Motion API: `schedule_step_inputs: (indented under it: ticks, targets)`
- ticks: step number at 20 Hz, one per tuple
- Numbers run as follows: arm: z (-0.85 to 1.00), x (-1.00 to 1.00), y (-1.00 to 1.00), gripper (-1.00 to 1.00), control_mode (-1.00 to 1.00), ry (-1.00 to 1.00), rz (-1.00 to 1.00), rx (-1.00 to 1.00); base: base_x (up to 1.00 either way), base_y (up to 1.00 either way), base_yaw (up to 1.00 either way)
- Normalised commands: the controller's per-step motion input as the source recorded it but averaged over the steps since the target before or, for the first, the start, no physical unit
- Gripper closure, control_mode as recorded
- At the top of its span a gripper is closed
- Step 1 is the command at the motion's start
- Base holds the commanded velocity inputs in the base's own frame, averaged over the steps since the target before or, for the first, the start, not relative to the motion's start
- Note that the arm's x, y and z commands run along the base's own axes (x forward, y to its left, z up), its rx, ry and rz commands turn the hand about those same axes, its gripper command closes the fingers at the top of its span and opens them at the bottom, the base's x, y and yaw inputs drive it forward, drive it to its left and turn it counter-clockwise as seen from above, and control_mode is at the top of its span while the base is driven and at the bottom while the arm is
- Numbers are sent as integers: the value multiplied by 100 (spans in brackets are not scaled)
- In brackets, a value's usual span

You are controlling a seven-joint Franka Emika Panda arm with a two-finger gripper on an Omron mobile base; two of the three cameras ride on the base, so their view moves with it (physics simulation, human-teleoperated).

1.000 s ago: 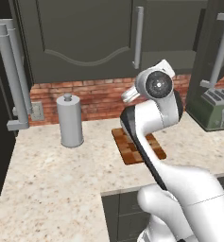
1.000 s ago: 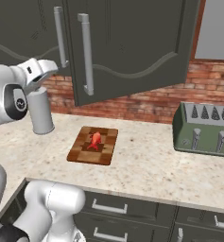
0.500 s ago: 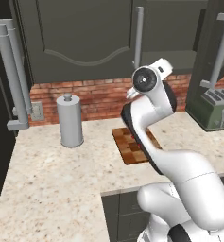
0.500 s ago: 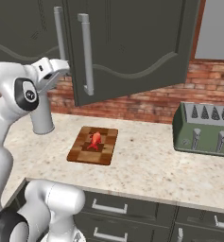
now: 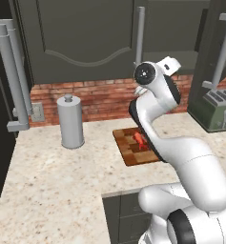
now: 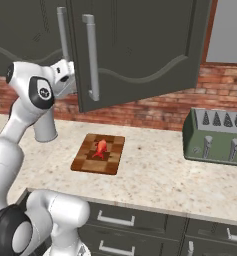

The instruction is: Open the cabinet, retrieve the rolling pin, and place it next to the meat on the cutting board to prepare for tenderizing.

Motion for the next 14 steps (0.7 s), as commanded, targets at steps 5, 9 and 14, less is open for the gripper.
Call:
schedule_step_inputs:
  ticks: [5, 9, 14]
  targets:
    - [-7, -8, -53, -100, -100, 2, -13, 0, 0, 0, 0]
    - [-7, -45, -58, -100, -100, 0, -13, 0, 0, 0, 0]
    - [-5, -86, -63, -100, -100, 0, -18, 0, 0, 0, 0]
